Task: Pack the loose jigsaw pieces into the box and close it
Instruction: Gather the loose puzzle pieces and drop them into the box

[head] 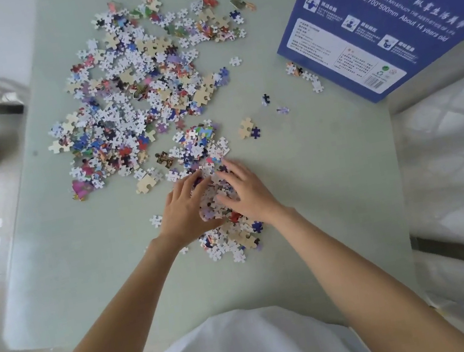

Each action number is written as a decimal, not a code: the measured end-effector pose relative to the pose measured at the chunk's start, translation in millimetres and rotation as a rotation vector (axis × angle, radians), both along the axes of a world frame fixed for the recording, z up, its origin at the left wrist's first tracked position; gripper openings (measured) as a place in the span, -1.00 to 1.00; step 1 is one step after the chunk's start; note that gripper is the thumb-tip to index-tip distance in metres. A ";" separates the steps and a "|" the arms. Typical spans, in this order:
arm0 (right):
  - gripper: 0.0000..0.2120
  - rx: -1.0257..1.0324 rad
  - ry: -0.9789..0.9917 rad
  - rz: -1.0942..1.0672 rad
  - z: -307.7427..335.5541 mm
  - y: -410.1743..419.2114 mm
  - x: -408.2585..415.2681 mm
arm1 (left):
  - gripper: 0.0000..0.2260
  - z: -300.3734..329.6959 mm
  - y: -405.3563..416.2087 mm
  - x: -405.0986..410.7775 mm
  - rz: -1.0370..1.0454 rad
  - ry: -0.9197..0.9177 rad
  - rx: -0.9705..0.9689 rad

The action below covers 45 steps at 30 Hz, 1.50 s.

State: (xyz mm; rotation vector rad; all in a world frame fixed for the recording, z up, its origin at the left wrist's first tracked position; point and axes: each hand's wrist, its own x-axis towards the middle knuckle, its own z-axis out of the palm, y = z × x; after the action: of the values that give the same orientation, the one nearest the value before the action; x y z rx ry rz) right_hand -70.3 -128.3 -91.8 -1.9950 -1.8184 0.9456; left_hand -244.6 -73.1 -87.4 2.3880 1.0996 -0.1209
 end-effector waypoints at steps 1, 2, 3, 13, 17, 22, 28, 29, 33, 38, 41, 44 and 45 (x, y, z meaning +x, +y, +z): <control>-0.40 0.008 -0.042 0.069 3.5 -4.3 5.9 | -0.15 0.1 -1.5 -0.7 -0.001 0.018 0.023; -0.35 0.001 -0.099 0.123 6.8 -8.0 10.2 | -0.15 0.7 -2.5 -1.2 0.008 0.026 0.033; -0.31 -0.011 -0.162 0.150 8.9 -11.0 12.5 | -0.15 1.5 -2.9 -0.7 0.027 0.018 0.028; -0.50 -0.087 -0.112 -0.003 24.7 1.4 1.8 | -0.48 7.9 1.4 9.7 0.145 -0.142 -0.211; -0.59 -0.125 -0.066 -0.024 33.2 2.6 2.5 | -0.57 12.7 4.0 10.7 0.158 -0.164 -0.245; -0.68 -0.148 0.025 -0.111 42.3 3.1 7.1 | -0.73 18.2 11.6 6.2 0.173 -0.199 -0.230; -0.65 -0.132 -0.011 -0.215 54.4 -0.2 12.5 | -0.75 23.4 16.5 2.9 0.278 -0.208 -0.253; -0.65 -0.113 -0.019 -0.227 56.8 -0.1 13.8 | -0.74 24.3 17.5 2.0 0.304 -0.212 -0.263; -0.65 -0.056 -0.048 -0.270 69.8 -1.5 18.1 | -0.79 33.1 19.6 -0.8 0.340 -0.272 -0.224; -0.67 -0.013 -0.077 -0.253 84.4 -1.3 28.3 | -0.81 50.0 33.6 3.2 0.316 -0.307 -0.153; -0.67 0.048 -0.032 -0.259 106.8 2.8 38.8 | -0.85 72.6 44.3 14.6 0.238 -0.347 -0.154; -0.69 0.155 0.024 -0.287 151.2 8.7 63.3 | -0.90 113.4 62.2 37.3 0.175 -0.458 -0.132; -0.70 0.205 0.040 -0.296 171.5 11.4 76.3 | -0.90 133.2 70.9 49.8 0.154 -0.496 -0.116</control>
State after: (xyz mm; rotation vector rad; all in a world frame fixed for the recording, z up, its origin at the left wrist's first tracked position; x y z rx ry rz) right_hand 6.0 -116.9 79.8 -2.0249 -1.4772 0.6763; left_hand -194.8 -2.2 45.8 2.0599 0.9944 0.4265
